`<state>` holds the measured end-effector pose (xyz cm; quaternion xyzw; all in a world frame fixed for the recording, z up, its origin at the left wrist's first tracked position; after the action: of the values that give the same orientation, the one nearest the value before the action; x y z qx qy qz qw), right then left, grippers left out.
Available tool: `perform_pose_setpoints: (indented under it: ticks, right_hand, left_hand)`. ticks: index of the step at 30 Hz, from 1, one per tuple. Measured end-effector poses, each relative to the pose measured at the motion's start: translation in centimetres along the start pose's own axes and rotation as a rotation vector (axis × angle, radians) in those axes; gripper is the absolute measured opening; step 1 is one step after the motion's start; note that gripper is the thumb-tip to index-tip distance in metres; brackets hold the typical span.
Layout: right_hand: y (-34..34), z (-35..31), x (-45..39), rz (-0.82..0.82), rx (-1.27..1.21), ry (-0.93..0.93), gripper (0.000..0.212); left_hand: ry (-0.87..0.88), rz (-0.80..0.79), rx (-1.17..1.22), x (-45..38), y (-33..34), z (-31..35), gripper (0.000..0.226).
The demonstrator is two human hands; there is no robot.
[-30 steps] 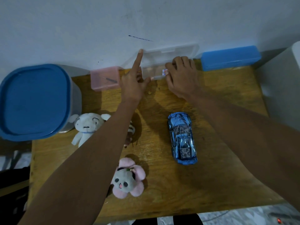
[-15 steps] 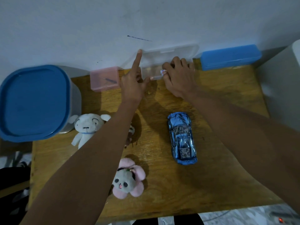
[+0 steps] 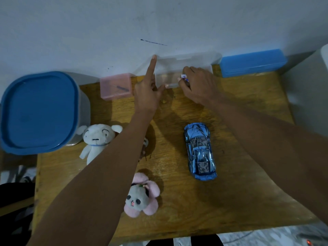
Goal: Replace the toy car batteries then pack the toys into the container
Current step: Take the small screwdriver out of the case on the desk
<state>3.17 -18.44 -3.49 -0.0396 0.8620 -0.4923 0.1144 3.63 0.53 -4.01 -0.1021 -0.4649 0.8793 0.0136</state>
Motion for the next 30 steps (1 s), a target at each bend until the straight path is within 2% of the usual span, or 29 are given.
perform_pose_setpoints:
  ticks: [6, 12, 17, 21, 26, 30]
  right_hand:
    - [-0.2, -0.4, 0.2, 0.006, 0.015, -0.092, 0.028]
    - [-1.7, -1.4, 1.2, 0.104, 0.125, -0.185, 0.025]
    - [-1.3, -1.2, 3.8, 0.072, 0.142, -0.163, 0.025]
    - [-0.3, -0.7, 5.7, -0.026, 0.167, -0.134, 0.031]
    - [0.0, -0.2, 6.1, -0.028, 0.164, -0.056, 0.034]
    - [-0.2, -0.2, 6.4, 0.009, 0.169, -0.107, 0.035]
  left_hand:
    - [-0.011, 0.003, -0.017, 0.4, -0.6, 0.8, 0.096]
    - [-0.004, 0.036, -0.053, 0.9, -1.0, 1.6, 0.093]
    - [0.014, 0.021, 0.014, 0.7, -0.5, 1.1, 0.093]
    - [0.021, 0.013, 0.029, 0.8, -0.4, 0.9, 0.095]
    - [0.012, 0.045, -0.005, 1.0, -0.8, 1.4, 0.09]
    - [0.008, 0.031, 0.027, 1.2, -0.5, 1.4, 0.091]
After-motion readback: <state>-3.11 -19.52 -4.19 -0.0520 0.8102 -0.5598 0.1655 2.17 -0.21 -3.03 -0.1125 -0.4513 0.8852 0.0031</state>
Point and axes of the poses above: each hand's wrist, its own x-axis away from the middle knuckle, its own y-axis out of the palm, z = x × y, the point moved 4 cm from there along -x, towards the middle knuckle, and after that the axes turned 13 degrees about -x, right-handed, at the moved point
